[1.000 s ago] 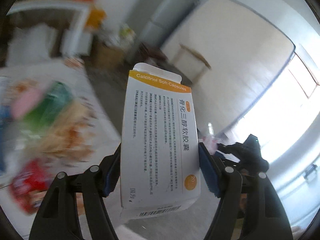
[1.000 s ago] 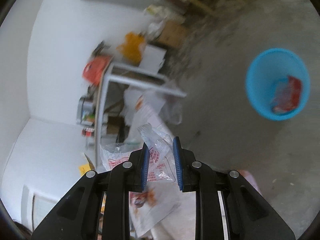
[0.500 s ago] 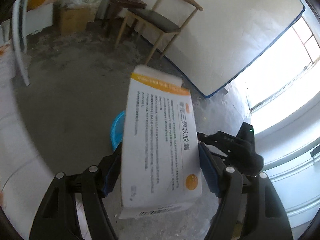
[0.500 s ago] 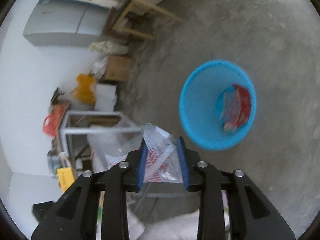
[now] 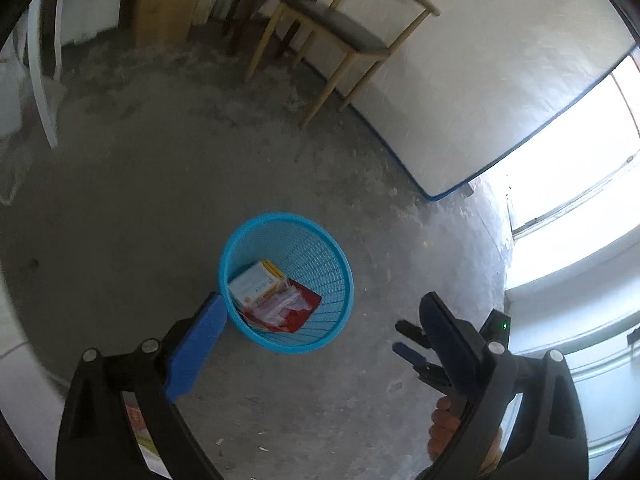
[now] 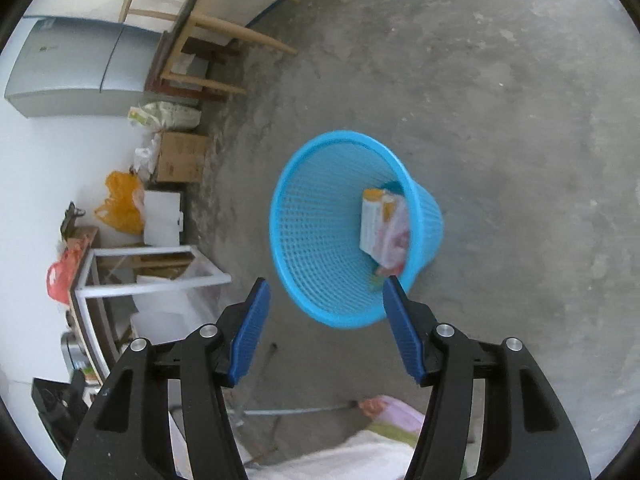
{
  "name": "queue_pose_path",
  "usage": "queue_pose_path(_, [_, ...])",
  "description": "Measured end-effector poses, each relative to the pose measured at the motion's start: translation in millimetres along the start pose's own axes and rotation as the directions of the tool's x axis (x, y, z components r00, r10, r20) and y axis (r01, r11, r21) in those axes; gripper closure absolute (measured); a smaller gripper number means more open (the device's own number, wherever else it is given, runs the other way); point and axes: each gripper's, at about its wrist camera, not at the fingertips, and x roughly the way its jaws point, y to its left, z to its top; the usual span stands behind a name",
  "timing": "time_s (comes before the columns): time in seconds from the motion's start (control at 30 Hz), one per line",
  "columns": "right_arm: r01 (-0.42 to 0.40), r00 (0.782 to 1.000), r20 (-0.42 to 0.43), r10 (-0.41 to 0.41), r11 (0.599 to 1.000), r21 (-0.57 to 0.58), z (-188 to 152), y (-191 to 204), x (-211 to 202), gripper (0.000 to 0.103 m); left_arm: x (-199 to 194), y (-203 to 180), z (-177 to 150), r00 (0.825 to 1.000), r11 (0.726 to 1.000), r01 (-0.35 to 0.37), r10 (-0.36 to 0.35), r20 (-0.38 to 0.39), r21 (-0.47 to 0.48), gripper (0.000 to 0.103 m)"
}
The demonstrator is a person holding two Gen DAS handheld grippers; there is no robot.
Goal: Collect trash
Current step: 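Move both tools back over the table toward the remaining trash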
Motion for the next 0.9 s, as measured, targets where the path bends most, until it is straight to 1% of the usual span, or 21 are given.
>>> queue_pose_path(0.1, [0.003,1.000,-0.013,-0.004,0.999,-0.036,-7,7,-8,0.046,-38,-2,-12,0.999,1.000,0.017,-0.018,0.052,0.020,0.008])
queue_pose_path(0.17, [-0.001,1.000,-0.021,-0.001,0.996,-0.084,-14,18,-13,0.046,-63,-4,-23,0.995,0.999,0.028,-0.030,0.091,0.029,0.008])
queue_pose_path(0.23, [-0.010,1.000,-0.021,0.007,0.989,-0.148,-29,32,-24,0.046,-89,-6,-37,0.990,0.998,0.043,-0.048,0.129,0.040,0.008])
queue_pose_path(0.37, [-0.020,1.000,-0.009,0.018,0.952,-0.305,-58,71,-45,0.043,-134,-5,-69,0.978,0.997,0.072,-0.077,0.192,0.035,0.007])
queue_pose_path(0.4, [-0.024,1.000,-0.007,0.023,0.933,-0.359,-68,87,-52,0.042,-147,-3,-79,0.974,0.996,0.084,-0.089,0.211,0.032,0.006])
queue_pose_path(0.47, [-0.027,1.000,-0.005,0.027,0.903,-0.429,-83,108,-60,0.040,-170,5,-97,0.964,0.995,0.102,-0.104,0.245,0.024,0.006])
queue_pose_path(0.53, [-0.030,0.999,0.001,0.035,0.860,-0.510,-101,134,-69,0.037,-189,13,-110,0.956,0.995,0.100,-0.101,0.276,0.018,0.006])
queue_pose_path(0.57, [-0.025,0.999,0.008,0.036,0.835,-0.549,-111,146,-73,0.034,-200,19,-120,0.949,0.996,0.089,-0.091,0.302,0.018,0.006])
queue_pose_path(0.6, [-0.017,0.999,0.021,0.036,0.802,-0.597,-123,161,-78,0.032,-207,23,-127,0.945,0.998,0.067,-0.068,0.319,0.014,0.006])
queue_pose_path(0.7, [-0.026,0.999,0.017,0.051,0.730,-0.683,-152,190,-82,0.028,-235,41,-153,0.929,1.000,0.010,-0.005,0.371,-0.010,0.006])
queue_pose_path(0.73, [-0.033,0.998,0.007,0.055,0.700,-0.713,-164,201,-81,0.028,-242,48,-160,0.924,1.000,0.001,0.008,0.382,-0.024,0.006])
queue_pose_path(0.8, [-0.062,0.998,-0.032,0.058,0.654,-0.754,-185,220,-76,0.028,-256,62,-177,0.914,0.999,-0.023,0.040,0.403,-0.048,0.006])
queue_pose_path(0.83, [-0.079,0.997,-0.054,0.059,0.636,-0.767,-194,227,-72,0.028,-263,67,-185,0.909,0.998,-0.041,0.061,0.412,-0.057,0.006])
queue_pose_path(0.87, [-0.091,0.996,-0.070,0.058,0.622,-0.778,-199,231,-68,0.028,-274,74,-195,0.899,0.996,-0.061,0.085,0.429,-0.068,0.006])
queue_pose_path(0.9, [-0.101,0.995,-0.086,0.055,0.604,-0.790,-207,237,-64,0.028,-280,79,-201,0.893,0.995,-0.070,0.095,0.439,-0.074,0.006])
